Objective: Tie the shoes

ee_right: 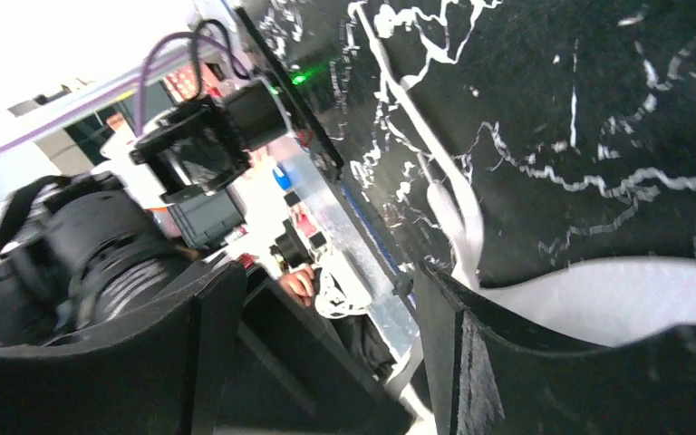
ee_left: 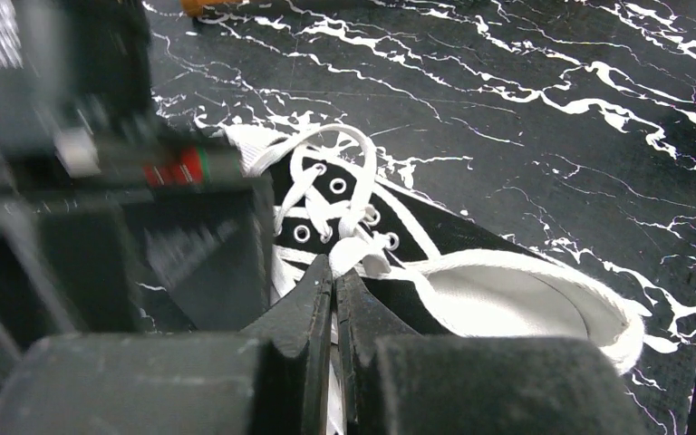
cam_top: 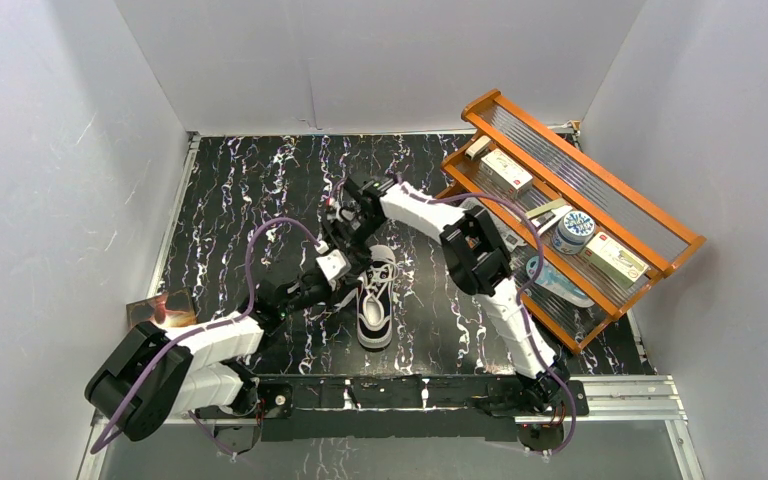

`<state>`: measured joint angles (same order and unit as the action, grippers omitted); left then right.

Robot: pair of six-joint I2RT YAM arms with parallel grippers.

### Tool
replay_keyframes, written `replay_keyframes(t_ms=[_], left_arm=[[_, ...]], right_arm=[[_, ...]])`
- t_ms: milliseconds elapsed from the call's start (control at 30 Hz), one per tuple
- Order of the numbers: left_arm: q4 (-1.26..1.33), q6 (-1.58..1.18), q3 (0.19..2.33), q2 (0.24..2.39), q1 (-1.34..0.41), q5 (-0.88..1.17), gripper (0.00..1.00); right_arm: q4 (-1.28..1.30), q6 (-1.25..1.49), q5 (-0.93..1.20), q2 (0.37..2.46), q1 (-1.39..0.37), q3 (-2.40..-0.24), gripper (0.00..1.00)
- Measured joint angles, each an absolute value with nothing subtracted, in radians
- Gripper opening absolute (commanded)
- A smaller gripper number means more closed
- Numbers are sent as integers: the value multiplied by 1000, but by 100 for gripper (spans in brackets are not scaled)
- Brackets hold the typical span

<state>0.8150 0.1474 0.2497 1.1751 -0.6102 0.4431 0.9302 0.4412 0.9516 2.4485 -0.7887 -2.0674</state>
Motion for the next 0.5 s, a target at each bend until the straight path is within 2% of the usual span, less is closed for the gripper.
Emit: replay_keyframes(t_ms=[300, 500], left_arm=[[818, 72, 229, 1195, -610, 394, 0], [810, -6, 239, 1224, -603, 380, 0]], right_arm=[[833, 513, 928, 2263, -653, -2048, 74], [731, 378, 707, 1915, -554, -1721, 76]])
